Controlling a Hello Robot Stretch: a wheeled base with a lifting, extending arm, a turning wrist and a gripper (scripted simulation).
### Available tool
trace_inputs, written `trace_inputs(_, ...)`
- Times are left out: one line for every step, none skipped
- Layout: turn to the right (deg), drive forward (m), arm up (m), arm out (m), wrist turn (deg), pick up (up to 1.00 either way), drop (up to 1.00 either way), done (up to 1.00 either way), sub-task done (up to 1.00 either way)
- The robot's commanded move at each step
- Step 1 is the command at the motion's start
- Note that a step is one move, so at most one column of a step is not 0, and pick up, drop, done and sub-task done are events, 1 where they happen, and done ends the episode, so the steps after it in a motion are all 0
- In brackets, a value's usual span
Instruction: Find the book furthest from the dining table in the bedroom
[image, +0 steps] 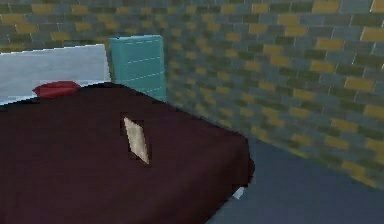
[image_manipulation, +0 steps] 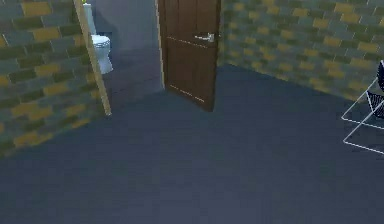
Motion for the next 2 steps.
trace_inputs(-15.0,0.0,0.0,0.0,0.0,0.0,0.0,0.0,0.0)
trace_inputs(0.0,0.0,0.0,0.0,0.0,0.0,0.0,1.0,0.0)
